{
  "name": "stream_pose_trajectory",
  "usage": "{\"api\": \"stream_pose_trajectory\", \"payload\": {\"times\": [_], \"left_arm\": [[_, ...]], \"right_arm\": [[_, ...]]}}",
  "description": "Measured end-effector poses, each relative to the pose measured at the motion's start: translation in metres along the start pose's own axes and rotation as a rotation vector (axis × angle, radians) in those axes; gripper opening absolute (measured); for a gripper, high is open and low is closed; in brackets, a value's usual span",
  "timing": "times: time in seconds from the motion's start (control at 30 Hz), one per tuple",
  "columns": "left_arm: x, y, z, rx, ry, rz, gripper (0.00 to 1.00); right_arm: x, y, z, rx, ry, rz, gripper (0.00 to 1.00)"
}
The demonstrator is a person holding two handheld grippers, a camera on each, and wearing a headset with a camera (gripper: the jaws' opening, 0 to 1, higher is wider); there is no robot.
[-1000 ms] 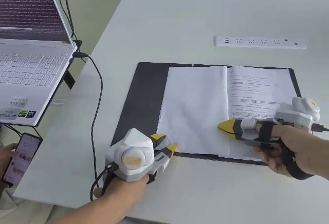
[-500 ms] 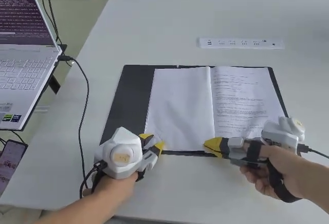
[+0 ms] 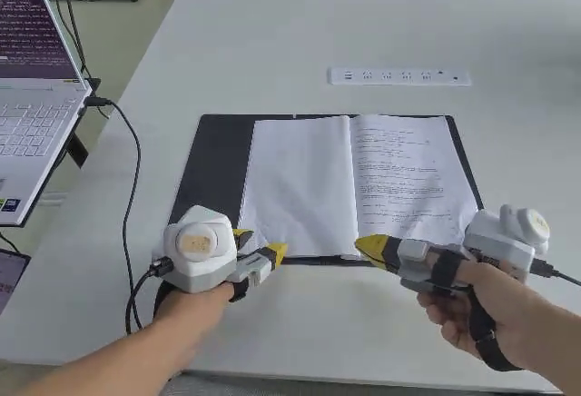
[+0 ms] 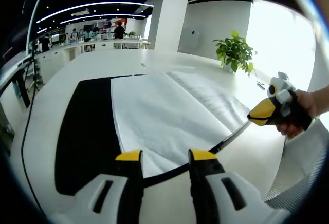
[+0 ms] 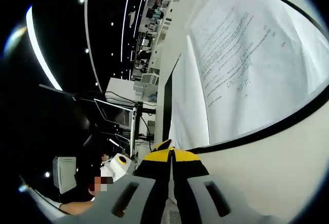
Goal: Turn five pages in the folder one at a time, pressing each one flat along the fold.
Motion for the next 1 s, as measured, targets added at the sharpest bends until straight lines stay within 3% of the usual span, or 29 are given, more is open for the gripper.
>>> {"api": "stream_pose_trajectory", "payload": {"times": [0.03,0.1,0.17,0.37,0.53,0.63,0.77,0.83,1.0], "left_arm": [[-0.002,0.005,0.000,0.002,0.007,-0.001,0.33],[-0.003,0.013,-0.001,0.000,0.011,0.002,0.34],[-0.005,0.025,-0.002,0.005,-0.001,0.000,0.34],[-0.006,0.049,-0.004,0.024,-0.021,-0.013,0.36],[-0.008,0.068,-0.001,0.009,-0.004,-0.016,0.37],[-0.011,0.080,0.005,-0.021,0.018,-0.015,0.39],[-0.017,0.089,0.008,-0.034,0.003,-0.023,0.44],[-0.023,0.097,0.010,-0.032,-0.016,-0.030,0.48],[-0.031,0.110,0.015,-0.029,-0.033,-0.035,0.55]], "right_arm": [[0.001,0.010,0.003,-0.041,0.037,-0.032,0.00],[0.002,0.023,0.005,-0.060,0.077,-0.065,0.00],[0.000,0.046,0.012,-0.128,0.147,-0.138,0.03],[-0.006,0.091,0.011,-0.195,0.254,-0.304,0.06],[-0.008,0.124,0.012,-0.257,0.340,-0.415,0.15],[-0.009,0.140,0.009,-0.296,0.405,-0.484,0.18],[-0.002,0.148,0.012,-0.332,0.417,-0.491,0.27],[0.005,0.154,0.014,-0.346,0.475,-0.524,0.28],[0.005,0.163,0.005,-0.302,0.562,-0.575,0.32]]}}
Point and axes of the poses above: the centre of the closed fingertips' face, and the gripper's own axes: y roughly backward along the fingers, x roughly to its left, z roughly out of its top, the point moved 5 cm from there along y, roughly backward along the fingers, and after that the axes turned 13 degrees about x, right-handed, at the moved point
